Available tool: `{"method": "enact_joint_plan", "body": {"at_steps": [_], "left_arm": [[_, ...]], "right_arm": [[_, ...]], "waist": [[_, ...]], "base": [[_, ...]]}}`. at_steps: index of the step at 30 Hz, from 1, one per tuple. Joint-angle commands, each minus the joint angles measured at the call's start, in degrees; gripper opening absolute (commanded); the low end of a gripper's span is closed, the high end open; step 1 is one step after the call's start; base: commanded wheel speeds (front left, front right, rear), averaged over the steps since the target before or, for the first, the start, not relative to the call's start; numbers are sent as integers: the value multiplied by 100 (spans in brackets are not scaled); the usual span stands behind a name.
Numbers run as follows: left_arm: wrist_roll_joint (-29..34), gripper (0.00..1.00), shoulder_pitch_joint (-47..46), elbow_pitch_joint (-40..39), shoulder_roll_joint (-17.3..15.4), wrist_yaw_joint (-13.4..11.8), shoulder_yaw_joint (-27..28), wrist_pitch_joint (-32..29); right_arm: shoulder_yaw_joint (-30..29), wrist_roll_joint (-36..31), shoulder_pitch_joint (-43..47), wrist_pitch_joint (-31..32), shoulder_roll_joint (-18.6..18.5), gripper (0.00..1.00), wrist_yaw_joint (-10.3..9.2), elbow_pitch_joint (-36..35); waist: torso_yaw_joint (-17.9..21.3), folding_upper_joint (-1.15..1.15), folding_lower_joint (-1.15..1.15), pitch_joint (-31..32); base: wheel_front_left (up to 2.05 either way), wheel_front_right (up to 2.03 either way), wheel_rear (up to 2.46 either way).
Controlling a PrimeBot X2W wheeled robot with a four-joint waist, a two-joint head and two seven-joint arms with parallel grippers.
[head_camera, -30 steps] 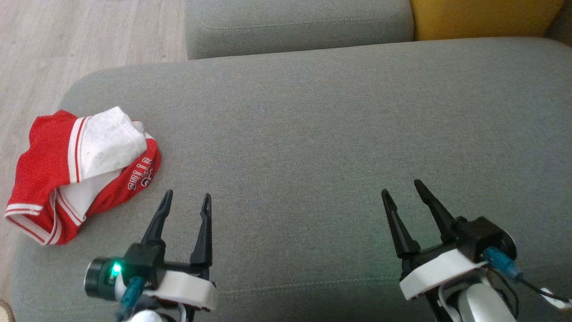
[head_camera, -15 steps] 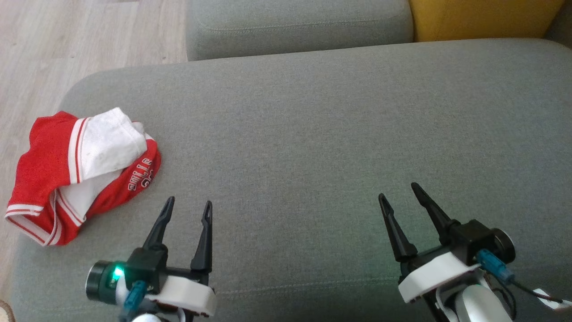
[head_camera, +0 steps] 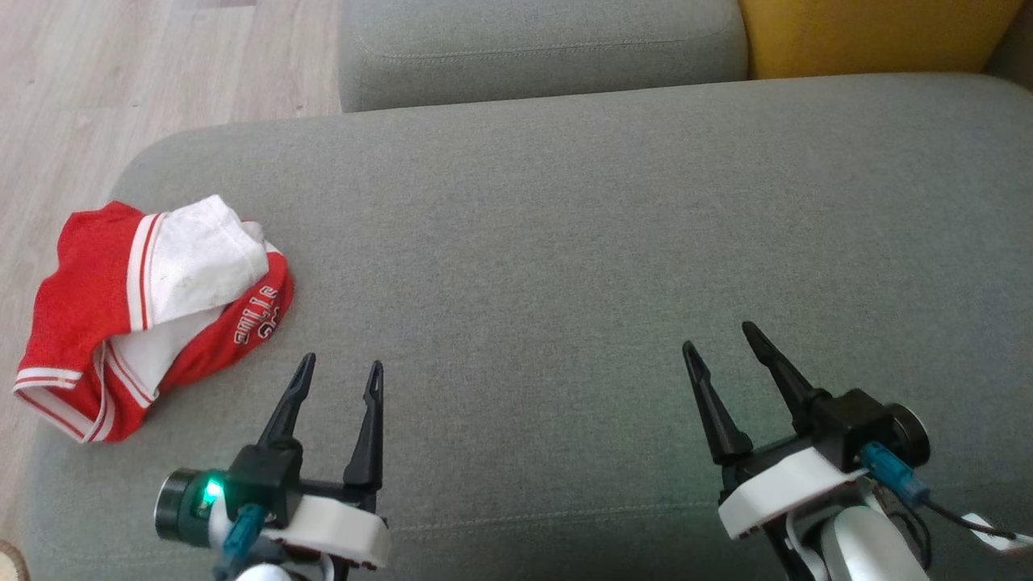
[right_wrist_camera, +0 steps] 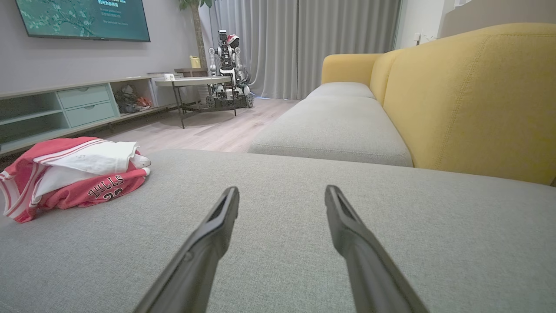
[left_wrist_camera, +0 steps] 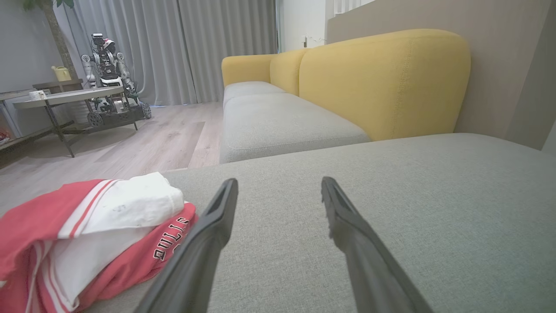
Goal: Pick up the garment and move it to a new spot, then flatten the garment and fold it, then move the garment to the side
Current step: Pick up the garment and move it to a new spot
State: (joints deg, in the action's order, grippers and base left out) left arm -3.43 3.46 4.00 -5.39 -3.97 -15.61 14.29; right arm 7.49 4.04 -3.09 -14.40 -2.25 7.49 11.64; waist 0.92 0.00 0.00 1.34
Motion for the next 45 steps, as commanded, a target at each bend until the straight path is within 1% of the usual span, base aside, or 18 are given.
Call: {"method": "enact_joint_plan", "body": {"at_steps": [1,12,17,22,29,45], "left_arm": [[49,100,-181,-159,5,26,262,71],[90,100,-150,-102,65,136,366,71],[110,100,-139,-87,87,150,386,71],[135,100,-96,-90,101,154,433,71],[173,100,-38,-87,92,191,500,71],[248,100,118,-107,3,157,607,71]], "right_arm": [[136,-8,-257,-60,-63,100,0,-171],[160,1,-219,-60,-63,100,0,-161],[172,-7,-189,-60,-63,100,0,-161],[196,14,-146,-60,-63,100,0,-154],[226,53,-71,-60,-63,100,0,-153],[266,211,87,-60,-63,100,0,-121]], "waist": [[-9,0,0,3],[-136,0,0,81],[-251,0,0,108],[-451,0,0,140],[-860,0,0,225],[-1900,0,0,413]], "base": [[0,0,0],[0,0,0],[0,0,0],[0,0,0],[0,0,0],[0,0,0]]}}
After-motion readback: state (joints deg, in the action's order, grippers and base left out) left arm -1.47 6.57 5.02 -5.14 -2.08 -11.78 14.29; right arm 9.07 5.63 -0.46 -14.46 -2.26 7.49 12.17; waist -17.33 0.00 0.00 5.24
